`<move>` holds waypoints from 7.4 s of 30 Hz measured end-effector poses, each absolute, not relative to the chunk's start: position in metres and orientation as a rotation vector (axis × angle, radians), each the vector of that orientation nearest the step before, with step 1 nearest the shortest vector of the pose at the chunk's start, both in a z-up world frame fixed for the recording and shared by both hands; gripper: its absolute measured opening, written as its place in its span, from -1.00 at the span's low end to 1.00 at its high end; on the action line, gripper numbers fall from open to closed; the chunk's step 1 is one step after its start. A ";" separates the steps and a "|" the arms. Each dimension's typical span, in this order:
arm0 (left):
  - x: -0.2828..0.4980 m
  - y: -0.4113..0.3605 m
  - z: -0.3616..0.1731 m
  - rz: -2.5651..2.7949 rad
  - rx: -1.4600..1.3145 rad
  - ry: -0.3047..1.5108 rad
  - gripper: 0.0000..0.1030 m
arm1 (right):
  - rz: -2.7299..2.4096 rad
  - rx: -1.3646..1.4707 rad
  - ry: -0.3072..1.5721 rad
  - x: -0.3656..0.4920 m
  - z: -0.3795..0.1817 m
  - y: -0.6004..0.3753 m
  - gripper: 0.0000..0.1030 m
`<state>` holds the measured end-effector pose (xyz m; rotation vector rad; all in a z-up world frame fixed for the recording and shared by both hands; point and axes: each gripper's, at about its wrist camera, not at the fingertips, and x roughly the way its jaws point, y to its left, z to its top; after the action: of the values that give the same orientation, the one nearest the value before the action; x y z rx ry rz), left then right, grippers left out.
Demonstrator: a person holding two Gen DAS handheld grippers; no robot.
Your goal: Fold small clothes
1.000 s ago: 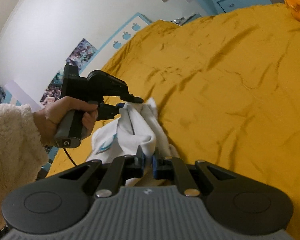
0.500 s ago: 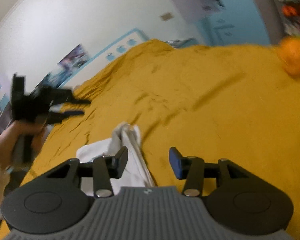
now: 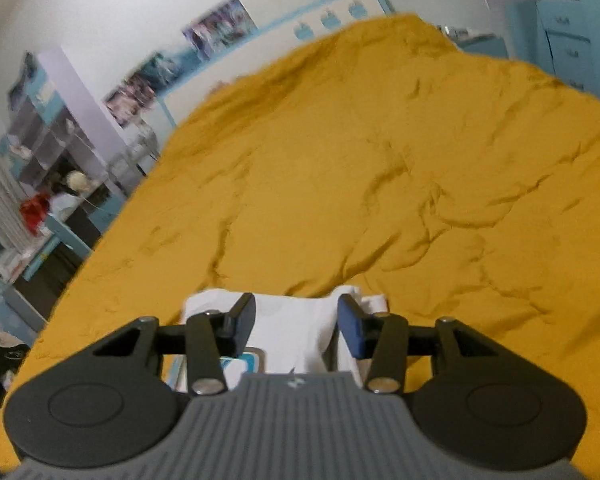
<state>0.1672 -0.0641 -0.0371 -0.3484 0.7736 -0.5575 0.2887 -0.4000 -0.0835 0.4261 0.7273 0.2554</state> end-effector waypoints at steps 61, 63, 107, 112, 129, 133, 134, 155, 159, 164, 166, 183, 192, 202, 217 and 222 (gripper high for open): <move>0.135 -0.047 -0.090 -0.416 -0.425 0.939 0.12 | 0.307 0.446 0.851 0.117 -0.144 -0.398 -0.58; 0.134 -0.047 -0.090 -0.417 -0.414 0.935 0.12 | 0.300 0.458 0.844 0.112 -0.146 -0.399 -0.58; 0.351 0.008 -0.099 -0.353 -0.617 0.854 0.26 | 0.560 0.547 0.730 0.240 -0.115 -0.384 -0.10; 0.382 0.014 -0.123 -0.281 -0.643 0.953 0.27 | 0.781 0.485 0.798 0.183 -0.124 -0.334 -0.09; 0.422 0.015 -0.162 -0.393 -0.819 0.913 -0.77 | 0.832 0.388 0.921 0.158 -0.169 -0.288 -0.09; 0.430 0.016 -0.175 -0.382 -0.757 0.946 -0.55 | 0.812 0.322 0.906 0.146 -0.164 -0.284 -0.08; 0.431 0.016 -0.171 -0.387 -0.746 0.945 -0.53 | 0.809 0.311 0.904 0.145 -0.163 -0.282 -0.07; 0.224 -0.022 -0.052 -0.729 -0.522 0.871 0.02 | 0.843 0.451 0.829 0.100 -0.132 -0.291 0.18; 0.205 -0.043 -0.070 -0.747 -0.516 0.920 0.02 | 0.656 0.498 0.705 0.090 -0.110 -0.337 0.21; 0.195 -0.047 -0.077 -0.760 -0.578 0.962 0.02 | 0.380 0.623 0.688 0.098 -0.122 -0.395 0.23; 0.190 -0.051 -0.081 -0.761 -0.552 0.981 0.02 | 0.313 0.661 0.712 0.102 -0.134 -0.409 0.20; 0.171 -0.004 -0.068 -0.561 -0.557 0.949 0.39 | 0.365 0.617 0.577 0.166 -0.094 -0.460 0.44; 0.181 0.000 -0.102 -0.525 -0.570 1.056 0.39 | 0.467 0.741 0.832 0.279 -0.142 -0.488 0.46; 0.192 -0.020 -0.119 -0.625 -0.530 1.126 0.63 | 0.445 0.813 0.965 0.341 -0.194 -0.471 0.55; 0.222 -0.057 -0.139 -0.752 -0.680 1.211 0.78 | 0.597 0.822 1.001 0.397 -0.226 -0.423 0.62; 0.213 -0.044 -0.137 -0.806 -0.708 1.209 0.69 | 0.629 0.884 1.025 0.403 -0.234 -0.431 0.59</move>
<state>0.2131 -0.0444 -0.1374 -0.7083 1.2090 -0.8061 0.4027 -0.4310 -0.2339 0.8842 1.0249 0.6294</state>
